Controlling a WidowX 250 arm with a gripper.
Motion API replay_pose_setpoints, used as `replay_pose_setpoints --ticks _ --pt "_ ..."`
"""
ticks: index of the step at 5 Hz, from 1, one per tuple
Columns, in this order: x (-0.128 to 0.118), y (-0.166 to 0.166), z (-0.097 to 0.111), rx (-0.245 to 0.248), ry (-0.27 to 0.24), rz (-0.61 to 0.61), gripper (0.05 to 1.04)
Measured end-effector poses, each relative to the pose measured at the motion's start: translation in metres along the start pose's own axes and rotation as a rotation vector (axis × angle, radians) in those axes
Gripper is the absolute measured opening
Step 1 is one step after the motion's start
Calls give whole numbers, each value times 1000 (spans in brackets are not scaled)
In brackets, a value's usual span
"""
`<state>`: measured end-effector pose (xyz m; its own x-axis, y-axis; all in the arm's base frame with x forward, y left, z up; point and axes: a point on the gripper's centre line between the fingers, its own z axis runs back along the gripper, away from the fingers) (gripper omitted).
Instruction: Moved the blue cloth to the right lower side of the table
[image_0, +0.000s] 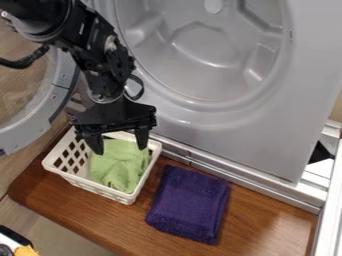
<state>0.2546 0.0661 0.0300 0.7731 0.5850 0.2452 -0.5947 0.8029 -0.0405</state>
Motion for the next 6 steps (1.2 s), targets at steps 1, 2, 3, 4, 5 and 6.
replay_pose_setpoints --ticks 1,2,3,4,5,6 --pt "-4 0 -5 8 20 2 999" --pt "-13 -24 -3 -14 13 -85 999" --pt "-21 -35 -7 -17 21 -119 999" --pt "-32 -49 -11 -18 32 -180 999" --pt "-41 -67 -22 -13 48 -236 999" --pt "-49 -80 -36 -28 80 -287 999"
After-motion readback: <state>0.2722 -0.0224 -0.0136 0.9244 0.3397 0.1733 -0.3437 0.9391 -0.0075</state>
